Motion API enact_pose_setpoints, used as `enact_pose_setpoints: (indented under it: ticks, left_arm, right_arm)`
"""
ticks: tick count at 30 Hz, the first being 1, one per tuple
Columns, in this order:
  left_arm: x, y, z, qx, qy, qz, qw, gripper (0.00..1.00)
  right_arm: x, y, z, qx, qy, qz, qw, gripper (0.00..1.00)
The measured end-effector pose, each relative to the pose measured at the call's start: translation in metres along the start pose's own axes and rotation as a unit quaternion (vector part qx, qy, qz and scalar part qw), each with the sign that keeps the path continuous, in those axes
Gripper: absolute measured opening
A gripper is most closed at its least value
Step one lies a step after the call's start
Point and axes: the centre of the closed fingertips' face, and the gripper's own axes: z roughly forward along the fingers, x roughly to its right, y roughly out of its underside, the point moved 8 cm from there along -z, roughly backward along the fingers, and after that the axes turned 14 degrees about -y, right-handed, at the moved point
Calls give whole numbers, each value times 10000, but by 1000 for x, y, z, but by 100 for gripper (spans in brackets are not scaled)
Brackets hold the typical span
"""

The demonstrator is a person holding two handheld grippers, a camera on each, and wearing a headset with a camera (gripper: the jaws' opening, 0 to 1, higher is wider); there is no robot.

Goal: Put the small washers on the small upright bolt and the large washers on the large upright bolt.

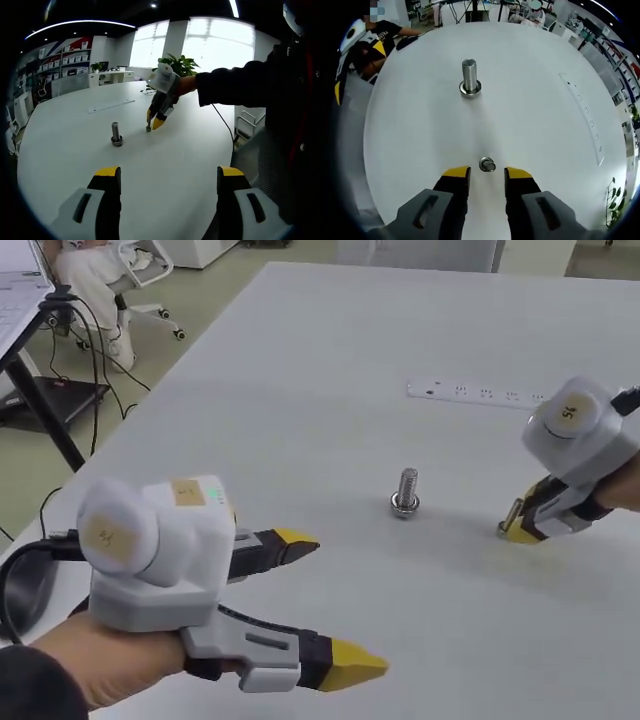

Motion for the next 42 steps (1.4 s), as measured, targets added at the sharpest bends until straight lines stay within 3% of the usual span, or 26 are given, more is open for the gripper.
enact_pose_setpoints:
  ticks: [11, 14, 22, 30, 42]
  left_arm:
    - [0, -1, 2, 24, 28, 16, 10000, 79]
    - [0, -2, 2, 30, 27, 25, 10000, 79]
    - [2, -2, 2, 32, 57, 52, 10000, 79]
    - [1, -1, 2, 45, 54, 56, 10000, 79]
    - [0, 0, 0, 102, 33, 19, 9999, 79]
  right_arm:
    - [-7, 7, -3, 634, 11, 384, 9972, 63]
    - [-10, 8, -2, 802, -51, 489, 9956, 72]
    - [-16, 12, -1, 1242, 87, 601, 9904, 99]
    - [-27, 17, -3, 1492, 185, 662, 9864, 100]
    - [-59, 19, -22, 1953, 438, 641, 9777, 100]
